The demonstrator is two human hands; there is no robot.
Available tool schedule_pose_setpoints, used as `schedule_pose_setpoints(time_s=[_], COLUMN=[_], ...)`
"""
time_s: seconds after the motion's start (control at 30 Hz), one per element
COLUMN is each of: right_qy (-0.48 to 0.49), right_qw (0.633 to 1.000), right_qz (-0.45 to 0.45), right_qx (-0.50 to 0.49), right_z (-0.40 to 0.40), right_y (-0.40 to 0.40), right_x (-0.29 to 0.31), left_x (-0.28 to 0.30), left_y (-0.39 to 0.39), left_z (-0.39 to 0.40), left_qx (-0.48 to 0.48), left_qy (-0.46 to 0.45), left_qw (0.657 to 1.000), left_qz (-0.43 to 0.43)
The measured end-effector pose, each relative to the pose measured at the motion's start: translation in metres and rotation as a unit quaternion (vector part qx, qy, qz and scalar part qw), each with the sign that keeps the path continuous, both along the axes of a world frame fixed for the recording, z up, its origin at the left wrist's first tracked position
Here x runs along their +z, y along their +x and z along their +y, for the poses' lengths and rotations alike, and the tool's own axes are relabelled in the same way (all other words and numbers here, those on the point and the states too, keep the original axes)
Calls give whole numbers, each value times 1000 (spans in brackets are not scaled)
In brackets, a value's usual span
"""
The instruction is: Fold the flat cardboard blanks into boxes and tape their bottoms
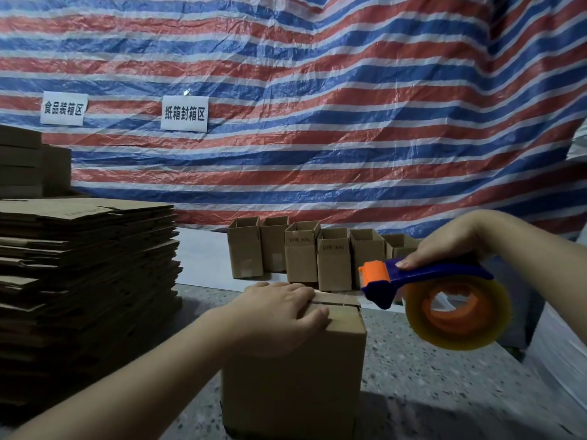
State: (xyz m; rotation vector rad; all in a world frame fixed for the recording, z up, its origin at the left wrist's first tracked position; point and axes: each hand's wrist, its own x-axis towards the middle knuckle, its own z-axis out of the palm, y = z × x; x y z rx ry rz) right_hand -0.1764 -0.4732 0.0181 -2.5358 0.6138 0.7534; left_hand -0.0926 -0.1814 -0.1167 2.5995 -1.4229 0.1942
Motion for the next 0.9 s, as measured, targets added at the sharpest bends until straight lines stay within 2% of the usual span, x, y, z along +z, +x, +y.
schedule_pose_setpoints(time_s=[0.2,0.37,0.5,0.7,0.9], right_qy=[-14,-4,-7,26,14], right_qw=[999,1000,1000,999,999], right_qz=[38,22,12,-36,-32], right_qx=[12,3,5,4,-9], right_z=[5,8,11,-1,-25], right_y=[-2,-8,-12,-29,-56], right_x=[-21,-28,-31,-30,-31], left_x=[-1,10,4,1,-1], left_y=[1,-7,-23,-25,-25], left_z=[-2,-22,-42,-40,-41], left_qx=[-9,-27,-43,-32,-29], left_qy=[23,37,25,43,42], left_qw=[1000,999,999,998,998], left_qz=[6,-29,-4,-22,-34])
